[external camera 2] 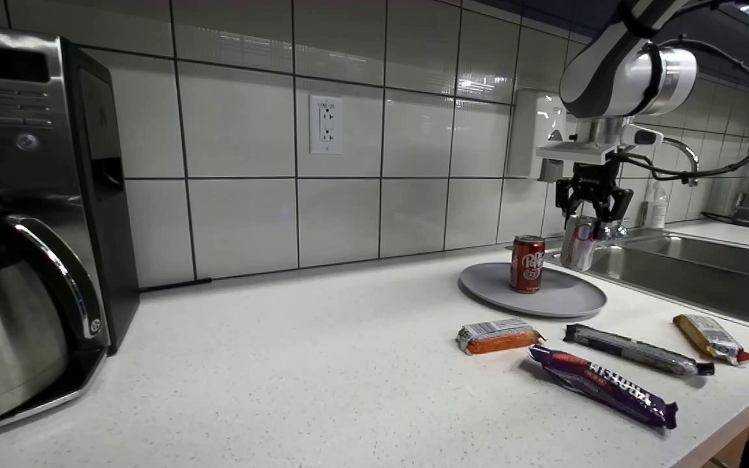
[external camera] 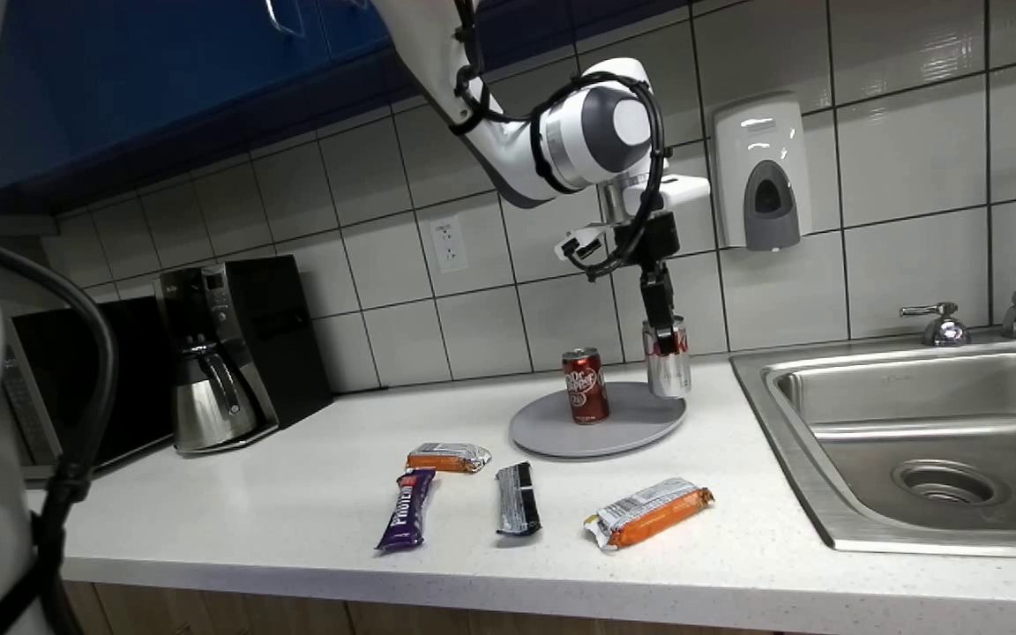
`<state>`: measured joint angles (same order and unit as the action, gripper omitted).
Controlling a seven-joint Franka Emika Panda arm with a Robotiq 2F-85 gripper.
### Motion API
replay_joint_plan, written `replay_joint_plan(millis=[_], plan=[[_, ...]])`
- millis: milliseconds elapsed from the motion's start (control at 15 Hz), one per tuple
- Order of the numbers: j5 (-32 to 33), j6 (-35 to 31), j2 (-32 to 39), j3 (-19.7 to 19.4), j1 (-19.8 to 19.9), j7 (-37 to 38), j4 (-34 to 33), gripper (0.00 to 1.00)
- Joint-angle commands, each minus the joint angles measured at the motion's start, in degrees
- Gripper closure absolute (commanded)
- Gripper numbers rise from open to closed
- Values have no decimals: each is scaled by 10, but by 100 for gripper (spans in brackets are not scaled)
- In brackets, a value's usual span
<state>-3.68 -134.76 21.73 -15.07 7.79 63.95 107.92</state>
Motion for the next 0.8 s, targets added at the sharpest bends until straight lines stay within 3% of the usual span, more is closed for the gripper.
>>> replay_joint_plan(millis=[0,733], plan=[[6,17,-30,-7,6,-8,14,61],[58,8,-29,-43,0,15,46,61]])
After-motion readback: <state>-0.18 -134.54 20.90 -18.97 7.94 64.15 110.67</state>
